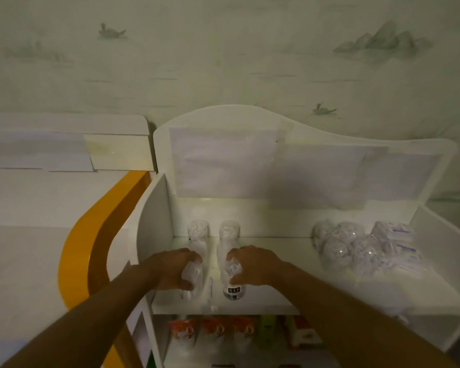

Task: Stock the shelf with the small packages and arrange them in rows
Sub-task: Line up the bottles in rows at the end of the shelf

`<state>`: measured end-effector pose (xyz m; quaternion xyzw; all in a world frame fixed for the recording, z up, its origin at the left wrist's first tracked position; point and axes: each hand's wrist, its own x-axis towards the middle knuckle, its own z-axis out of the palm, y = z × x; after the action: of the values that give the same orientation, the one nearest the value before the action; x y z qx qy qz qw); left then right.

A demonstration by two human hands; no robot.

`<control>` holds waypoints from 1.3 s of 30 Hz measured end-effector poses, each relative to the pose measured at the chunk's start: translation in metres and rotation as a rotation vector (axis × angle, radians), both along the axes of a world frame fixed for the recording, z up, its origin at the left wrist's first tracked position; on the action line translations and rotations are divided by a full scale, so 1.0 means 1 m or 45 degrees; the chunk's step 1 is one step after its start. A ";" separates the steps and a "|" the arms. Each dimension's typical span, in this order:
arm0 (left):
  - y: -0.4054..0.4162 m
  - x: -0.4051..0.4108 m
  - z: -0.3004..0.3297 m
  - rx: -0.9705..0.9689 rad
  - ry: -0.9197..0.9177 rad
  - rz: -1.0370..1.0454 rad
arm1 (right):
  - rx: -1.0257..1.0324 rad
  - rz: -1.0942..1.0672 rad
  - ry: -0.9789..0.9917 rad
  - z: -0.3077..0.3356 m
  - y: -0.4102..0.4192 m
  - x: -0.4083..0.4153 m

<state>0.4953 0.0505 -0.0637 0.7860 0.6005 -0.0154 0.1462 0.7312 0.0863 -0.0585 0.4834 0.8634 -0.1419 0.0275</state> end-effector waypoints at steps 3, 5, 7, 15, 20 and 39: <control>-0.001 -0.002 -0.004 0.030 0.007 -0.013 | -0.014 -0.048 0.060 -0.006 -0.001 0.003; 0.000 -0.002 -0.006 0.056 0.012 -0.019 | -0.020 -0.070 0.115 -0.009 -0.001 0.003; 0.000 -0.001 -0.008 0.070 0.004 -0.030 | -0.032 -0.074 0.148 -0.011 -0.002 0.002; 0.001 -0.003 -0.010 0.126 0.006 -0.033 | -0.053 -0.053 0.171 -0.015 -0.002 -0.007; -0.002 -0.009 -0.012 0.156 -0.015 -0.131 | -0.039 -0.060 0.149 -0.017 -0.003 -0.008; 0.001 -0.006 -0.006 0.037 0.102 -0.119 | -0.093 -0.094 0.150 -0.002 -0.005 0.008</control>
<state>0.4892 0.0519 -0.0696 0.8141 0.5685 -0.0449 0.1097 0.7388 0.0811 -0.0606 0.5043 0.8395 -0.2022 -0.0109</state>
